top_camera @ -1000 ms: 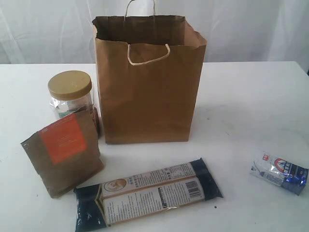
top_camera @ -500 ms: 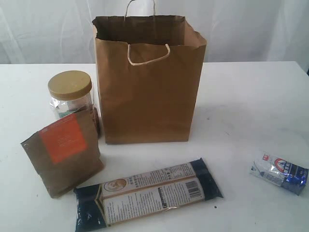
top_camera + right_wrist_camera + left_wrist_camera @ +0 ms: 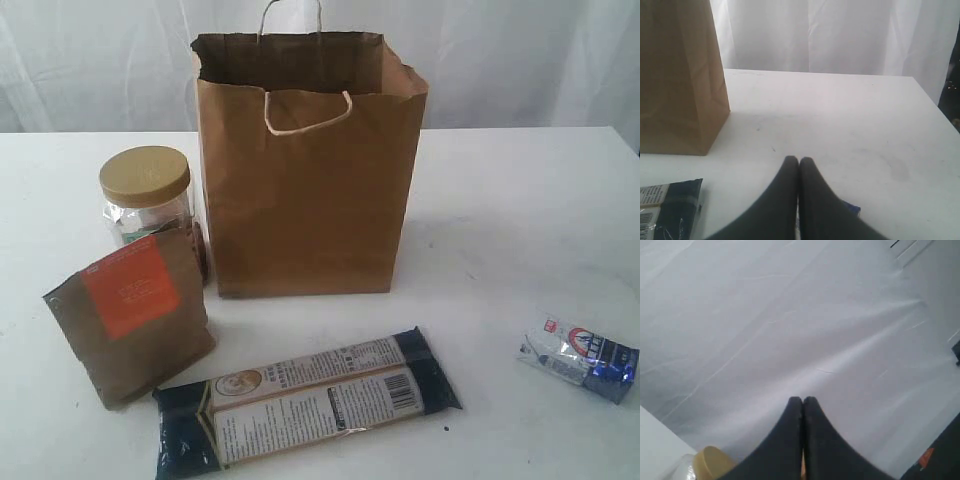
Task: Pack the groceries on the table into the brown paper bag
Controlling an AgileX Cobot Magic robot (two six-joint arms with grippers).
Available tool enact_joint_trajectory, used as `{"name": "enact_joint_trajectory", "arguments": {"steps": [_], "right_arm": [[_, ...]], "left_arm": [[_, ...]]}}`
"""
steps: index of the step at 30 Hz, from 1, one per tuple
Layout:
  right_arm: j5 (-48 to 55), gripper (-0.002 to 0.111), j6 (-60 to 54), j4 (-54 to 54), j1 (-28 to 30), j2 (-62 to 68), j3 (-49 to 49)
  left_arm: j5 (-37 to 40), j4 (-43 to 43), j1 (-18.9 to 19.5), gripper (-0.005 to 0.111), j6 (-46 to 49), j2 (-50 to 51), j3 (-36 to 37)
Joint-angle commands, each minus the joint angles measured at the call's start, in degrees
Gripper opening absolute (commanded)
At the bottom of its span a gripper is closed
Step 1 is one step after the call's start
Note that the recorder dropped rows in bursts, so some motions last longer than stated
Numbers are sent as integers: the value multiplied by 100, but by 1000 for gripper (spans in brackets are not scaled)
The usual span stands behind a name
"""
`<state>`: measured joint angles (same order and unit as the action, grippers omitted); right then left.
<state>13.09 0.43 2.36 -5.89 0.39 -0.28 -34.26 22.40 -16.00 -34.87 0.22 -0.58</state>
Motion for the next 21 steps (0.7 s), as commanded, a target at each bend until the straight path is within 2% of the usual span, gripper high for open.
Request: {"name": "enact_joint_trajectory", "arguments": {"steps": [1, 4, 5, 8, 13, 19, 21], "right_arm": [[-41, 0, 31, -51, 22, -39, 28], [-41, 0, 31, -51, 22, -39, 28], [-41, 0, 31, -51, 22, -39, 28], [-41, 0, 31, -51, 22, -39, 28], [-41, 0, 21, -51, 22, -39, 28], [-41, 0, 21, -51, 22, -39, 28], [-41, 0, 21, -51, 22, -39, 28]], "left_arm": [[1218, -1197, -8, 0, -1032, -22, -497], [3006, -2395, -8, 0, -1464, 55, -1280], [3325, -2534, -8, 0, -1452, 134, -1544], [3839, -2848, -8, 0, -1075, 548, -2161], [4868, -2848, -8, 0, 305, 1738, -2897], [4261, -2634, -8, 0, 607, 3507, -3351], [4113, -2634, -8, 5, 1179, 4056, -3519]]}}
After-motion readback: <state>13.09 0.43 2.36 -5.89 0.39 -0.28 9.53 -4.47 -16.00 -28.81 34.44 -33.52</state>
